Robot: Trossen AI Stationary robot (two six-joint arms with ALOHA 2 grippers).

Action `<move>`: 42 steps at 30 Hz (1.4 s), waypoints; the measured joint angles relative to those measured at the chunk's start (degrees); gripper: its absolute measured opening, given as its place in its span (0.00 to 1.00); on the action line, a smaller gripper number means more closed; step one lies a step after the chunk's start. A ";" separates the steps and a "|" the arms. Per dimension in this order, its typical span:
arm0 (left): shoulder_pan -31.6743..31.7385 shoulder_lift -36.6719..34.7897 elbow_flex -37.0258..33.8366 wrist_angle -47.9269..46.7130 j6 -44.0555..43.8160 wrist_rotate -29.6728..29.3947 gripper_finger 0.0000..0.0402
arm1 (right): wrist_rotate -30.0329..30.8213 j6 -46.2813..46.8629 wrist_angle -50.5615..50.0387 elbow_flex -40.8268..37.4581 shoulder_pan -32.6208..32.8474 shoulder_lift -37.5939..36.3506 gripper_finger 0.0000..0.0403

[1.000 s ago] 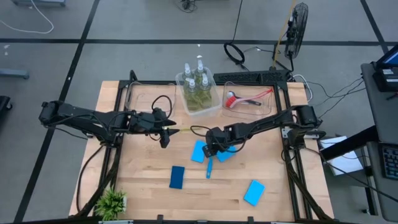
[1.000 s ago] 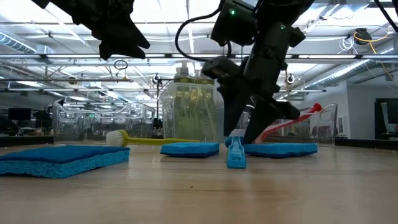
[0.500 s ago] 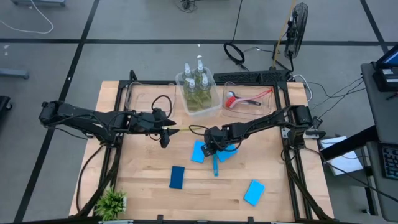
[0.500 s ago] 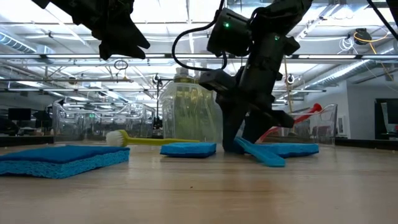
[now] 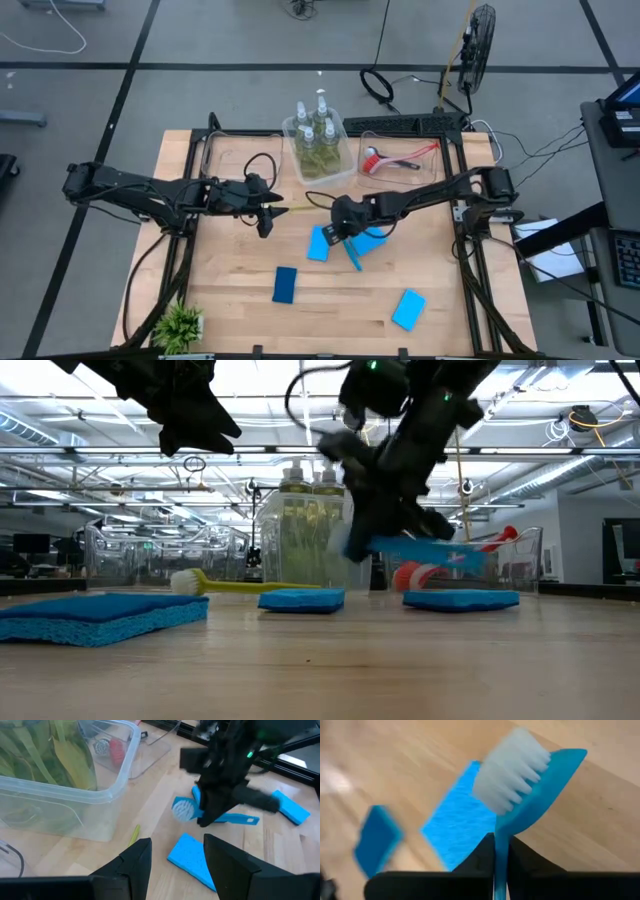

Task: Pick & Place Kitchen Sink Supplies
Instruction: Put the blue dish brush into the right transparent bin

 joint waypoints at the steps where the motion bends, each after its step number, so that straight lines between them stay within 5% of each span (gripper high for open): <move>1: 0.00 0.00 0.00 0.00 0.00 0.02 0.45 | 0.05 -0.01 0.65 0.00 0.01 -0.93 0.02; 10: 0.00 0.00 0.00 -0.02 0.00 0.04 0.45 | 6.50 -3.73 0.87 0.00 0.18 -15.62 0.03; 20: 0.00 0.00 0.00 0.50 0.24 0.00 0.45 | 24.82 -10.44 -23.13 0.04 -1.42 -34.85 0.02; 25: 0.00 0.00 0.00 2.02 0.24 -0.04 0.45 | 32.96 -20.52 -26.96 0.02 -4.90 -40.87 0.02; 36: 0.00 0.00 0.00 7.02 -1.53 -0.07 0.45 | 35.85 -62.37 -27.48 0.02 -18.85 -38.26 0.02; 42: 0.02 0.00 0.01 8.57 -1.84 -0.07 0.45 | 32.68 -75.03 -29.37 0.02 -25.49 -31.41 0.02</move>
